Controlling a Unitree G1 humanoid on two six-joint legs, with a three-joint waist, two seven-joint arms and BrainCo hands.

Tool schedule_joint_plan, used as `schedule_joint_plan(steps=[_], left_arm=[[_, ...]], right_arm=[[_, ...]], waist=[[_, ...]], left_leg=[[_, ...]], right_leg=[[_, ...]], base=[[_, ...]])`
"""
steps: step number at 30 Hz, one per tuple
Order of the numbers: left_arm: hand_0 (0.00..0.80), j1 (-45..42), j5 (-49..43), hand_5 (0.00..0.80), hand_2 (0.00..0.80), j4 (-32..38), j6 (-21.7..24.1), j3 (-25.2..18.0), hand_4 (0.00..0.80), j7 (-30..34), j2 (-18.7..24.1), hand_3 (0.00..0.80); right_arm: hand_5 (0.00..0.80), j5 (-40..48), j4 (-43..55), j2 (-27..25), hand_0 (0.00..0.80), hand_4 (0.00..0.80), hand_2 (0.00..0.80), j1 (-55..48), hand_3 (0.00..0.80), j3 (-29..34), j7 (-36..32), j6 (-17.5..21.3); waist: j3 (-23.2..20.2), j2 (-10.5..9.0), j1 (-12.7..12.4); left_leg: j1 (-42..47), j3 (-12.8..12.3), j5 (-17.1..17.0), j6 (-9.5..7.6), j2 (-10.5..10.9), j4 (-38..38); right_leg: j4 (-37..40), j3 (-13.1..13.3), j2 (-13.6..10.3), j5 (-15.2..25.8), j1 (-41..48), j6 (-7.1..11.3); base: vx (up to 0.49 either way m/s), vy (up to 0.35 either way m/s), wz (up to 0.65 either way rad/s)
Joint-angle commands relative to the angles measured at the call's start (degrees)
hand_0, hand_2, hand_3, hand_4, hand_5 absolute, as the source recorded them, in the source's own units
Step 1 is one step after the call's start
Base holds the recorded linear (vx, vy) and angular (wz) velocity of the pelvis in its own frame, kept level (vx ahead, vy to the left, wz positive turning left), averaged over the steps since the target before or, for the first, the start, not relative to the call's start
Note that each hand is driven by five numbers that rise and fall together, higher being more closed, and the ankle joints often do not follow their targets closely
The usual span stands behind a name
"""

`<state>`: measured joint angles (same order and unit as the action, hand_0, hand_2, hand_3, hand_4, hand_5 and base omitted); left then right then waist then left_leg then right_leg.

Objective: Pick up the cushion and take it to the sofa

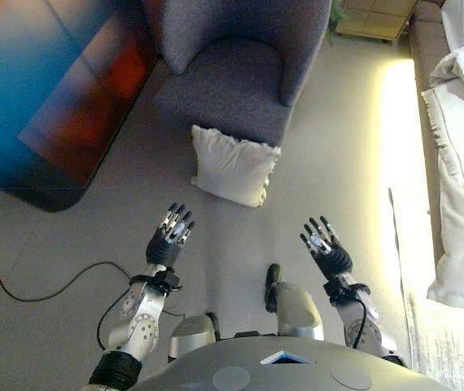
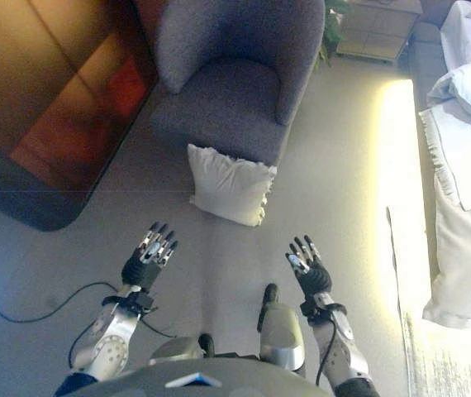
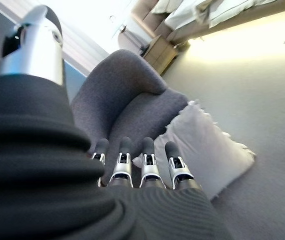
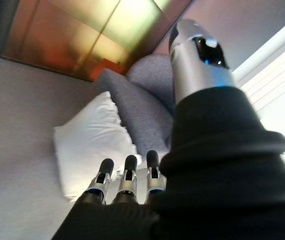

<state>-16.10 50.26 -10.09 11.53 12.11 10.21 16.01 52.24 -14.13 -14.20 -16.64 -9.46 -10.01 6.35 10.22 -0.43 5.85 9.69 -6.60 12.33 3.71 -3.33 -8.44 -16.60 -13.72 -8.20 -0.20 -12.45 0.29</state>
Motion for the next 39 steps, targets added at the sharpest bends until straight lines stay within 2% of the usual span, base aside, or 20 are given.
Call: schedule_joint_plan(steps=[1,2,4,5,6,7,9,10,12,13,15,17,20,21,24,28,32,35,37,39], left_arm=[[0.000,-1.9,0.9,0.000,0.000,6.2,1.4,-2.5,0.000,0.9,0.8,0.000],[0.000,-2.3,1.2,0.000,0.000,6.5,2.2,-2.9,0.000,1.0,0.6,0.000],[0.000,-2.0,1.9,0.000,0.000,6.2,2.7,-3.0,0.000,1.5,0.4,0.000],[0.000,-1.3,1.7,0.000,0.000,6.2,3.2,-2.6,0.000,1.2,0.0,0.000],[0.000,-0.9,1.3,0.000,0.000,6.2,3.3,-2.5,0.000,1.0,0.0,0.000],[0.000,-0.4,1.3,0.000,0.000,6.0,3.4,-2.2,0.000,0.9,0.1,0.000],[0.000,0.9,1.5,0.000,0.000,5.6,3.3,-1.8,0.000,0.9,0.3,0.000],[0.000,1.6,1.9,0.000,0.000,5.1,3.2,-1.7,0.000,1.0,0.3,0.000],[0.000,2.2,2.1,0.000,0.000,4.9,3.0,-1.9,0.000,1.3,0.2,0.000],[0.000,2.6,2.1,0.000,0.000,4.5,2.7,-2.2,0.000,1.7,0.2,0.000],[0.000,3.2,1.3,0.000,0.000,4.2,2.1,-2.3,0.000,1.8,-0.2,0.000],[0.000,2.8,0.6,0.000,0.000,4.3,2.2,-2.2,0.000,1.2,-0.6,0.000],[0.000,1.6,0.2,0.000,0.000,4.4,3.2,-2.6,0.000,0.0,-1.2,0.000],[0.000,1.1,0.1,0.000,0.000,4.4,3.4,-3.0,0.000,0.0,-1.4,0.000],[0.000,0.6,0.3,0.000,0.000,4.8,2.6,-4.2,0.000,0.7,-1.5,0.000],[0.000,0.3,0.7,0.000,0.000,5.3,2.8,-4.2,0.000,0.4,-0.8,0.000],[0.000,0.0,0.9,0.000,0.000,5.9,2.4,-4.6,0.000,-0.1,0.1,0.000],[0.000,1.0,0.4,0.000,0.000,4.9,1.4,-5.1,0.000,0.4,1.8,0.000],[0.000,0.6,-0.3,0.000,0.000,5.3,0.3,-6.0,0.000,1.4,2.5,0.000],[0.000,0.1,-0.7,0.000,0.000,5.3,0.1,-6.3,0.000,2.1,2.9,0.000]], right_arm=[[0.000,-1.1,4.7,0.0,0.000,0.000,0.000,-1.4,0.000,-1.0,-2.3,-0.7],[0.000,-1.5,4.4,-0.9,0.000,0.000,0.000,-1.9,0.000,-0.5,-3.7,-0.6],[0.000,-1.6,3.6,-1.6,0.000,0.000,0.000,-1.9,0.000,-0.2,-4.8,0.1],[0.000,-1.2,3.2,-2.5,0.000,0.000,0.000,-1.4,0.000,0.1,-4.9,0.8],[0.000,-0.6,3.1,-2.8,0.000,0.000,0.000,-1.0,0.000,0.1,-4.8,1.2],[0.000,0.1,2.7,-3.2,0.000,0.000,0.000,-0.8,0.000,0.3,-4.9,1.6],[0.000,1.1,2.6,-3.6,0.000,0.000,0.000,-0.3,0.000,0.3,-4.6,2.0],[0.000,1.2,2.5,-3.7,0.000,0.000,0.000,0.0,0.000,0.0,-4.1,2.0],[0.000,1.1,2.6,-3.8,0.000,0.000,0.000,0.5,0.000,-0.1,-3.4,1.6],[0.000,1.3,2.7,-3.7,0.000,0.000,0.000,0.5,0.000,-0.2,-2.9,1.6],[0.000,1.9,3.0,-3.5,0.000,0.000,0.000,0.3,0.000,-0.2,-2.8,1.8],[0.000,2.1,3.4,-3.3,0.000,0.000,0.000,-0.2,0.000,-0.6,-3.2,2.0],[0.000,1.4,2.5,-3.2,0.000,0.000,0.000,0.0,0.000,-1.3,-4.1,1.2],[0.000,1.2,2.4,-3.2,0.000,0.000,0.000,0.0,0.000,-1.2,-4.4,0.6],[0.000,0.8,1.8,-2.8,0.000,0.000,0.000,-0.3,0.000,-0.7,-4.1,-0.7],[0.000,-0.2,1.5,-2.2,0.000,0.000,0.000,-1.0,0.000,-0.7,-4.9,-1.0],[0.000,-0.2,1.7,-1.5,0.000,0.000,0.000,-1.0,0.000,-1.0,-4.6,-1.2],[0.000,0.2,1.5,-0.7,0.000,0.000,0.000,-0.4,0.000,-1.5,-3.5,-0.4],[0.000,-0.4,2.4,0.0,0.000,0.000,0.000,-0.7,0.000,-1.6,-3.7,0.0],[0.000,-1.8,2.9,0.5,0.000,0.000,0.000,-1.0,0.000,-1.7,-3.3,0.7]], waist=[[-3.5,-1.63,0.9],[-4.2,-1.65,0.6],[-4.6,-2.00,0.3],[-4.5,-2.93,-0.2],[-4.3,-3.23,-0.2],[-3.9,-3.47,-0.1],[-2.8,-3.93,-0.4],[-1.9,-3.47,-0.6],[-1.3,-3.37,-0.8],[-1.1,-3.47,-1.1],[-0.8,-2.88,-1.9],[-0.8,-1.86,-3.2],[-1.3,-0.76,-5.4],[-1.4,-0.50,-5.8],[-2.1,0.30,-6.1],[-2.5,0.68,-6.5],[-3.0,0.34,-7.7],[-3.3,-0.36,-8.7],[-3.7,-1.04,-9.2],[-4.2,-1.52,-9.5]], left_leg=[[3.3,-1.5,-5.1,-3.03,2.2,-12.9],[1.1,-1.2,-8.8,-1.65,2.0,-17.8],[-2.1,-1.3,-11.6,-0.70,1.5,-24.1],[-7.9,-2.1,-13.0,-0.61,0.4,-33.6],[-10.2,-3.1,-13.2,-0.62,-1.2,-36.6],[-12.5,-4.4,-13.6,-0.55,-4.0,-38.1],[-16.0,-5.2,-13.0,-1.38,-6.2,-36.7],[-16.6,-5.8,-12.4,-0.49,-8.0,-33.2],[-16.1,-7.4,-13.8,0.00,-9.1,-26.1],[-16.4,-8.5,-17.3,-0.07,-9.2,-18.4],[-16.4,-6.4,-19.0,0.90,-8.3,-9.1],[-16.3,-2.9,-21.6,2.30,-7.4,1.1],[-17.6,1.6,-24.6,3.43,-8.0,9.8],[-17.9,2.2,-24.7,3.45,-8.2,11.6],[-17.8,-1.0,-24.1,3.50,-9.3,11.8],[-17.7,0.1,-22.8,3.60,-9.7,11.7],[-19.4,1.7,-20.5,2.63,-7.5,9.3],[-21.1,2.7,-18.6,1.22,-5.1,5.9],[-20.7,2.2,-17.0,-0.41,-3.4,4.8],[-20.4,2.3,-15.6,-1.86,-1.5,4.1]], right_leg=[[7.1,2.4,-0.1,5.8,-1.5,5.38],[7.8,2.6,1.3,4.3,0.4,3.91],[8.4,2.5,1.9,3.2,2.0,2.45],[9.0,2.7,2.1,1.4,4.4,0.68],[9.0,3.0,2.4,0.6,5.3,-0.13],[8.7,3.6,2.9,-0.3,6.3,-0.85],[8.4,4.6,3.1,-1.4,8.0,-1.29],[7.7,5.1,4.0,-3.2,9.7,-1.03],[7.6,5.4,4.2,-4.1,10.8,-0.80],[7.8,5.6,4.1,-3.7,10.9,-0.73],[8.2,6.5,4.3,-4.0,12.3,0.37],[9.2,7.6,4.8,-4.7,14.4,1.53],[11.2,10.3,4.9,-5.7,17.9,2.20],[11.7,10.9,4.8,-6.1,19.0,2.32],[12.3,9.7,3.8,-7.5,21.6,2.55],[12.2,9.2,2.5,-8.5,23.0,3.14],[11.5,8.8,0.8,-9.3,23.9,4.78],[9.5,7.1,-2.0,-9.2,23.7,6.90],[7.8,6.3,-4.3,-7.1,23.1,8.59],[6.3,6.4,-6.2,-4.3,22.6,9.20]], base=[[0.467,-0.299,-0.17],[0.333,-0.225,-0.31],[0.285,-0.216,-0.29],[0.248,-0.218,-0.16],[0.278,-0.248,-0.23],[0.189,-0.157,-0.20],[0.176,-0.080,-0.08],[0.218,-0.012,0.04],[0.168,0.022,0.08],[0.130,0.061,0.13],[0.199,0.083,0.09],[0.249,0.092,0.05],[0.276,0.077,-0.18],[0.312,0.079,-0.52],[0.246,0.084,-0.66],[0.229,0.102,-0.48],[0.212,0.134,-0.10],[0.215,0.188,-0.11],[0.236,0.193,-0.16],[0.228,0.210,0.01]])
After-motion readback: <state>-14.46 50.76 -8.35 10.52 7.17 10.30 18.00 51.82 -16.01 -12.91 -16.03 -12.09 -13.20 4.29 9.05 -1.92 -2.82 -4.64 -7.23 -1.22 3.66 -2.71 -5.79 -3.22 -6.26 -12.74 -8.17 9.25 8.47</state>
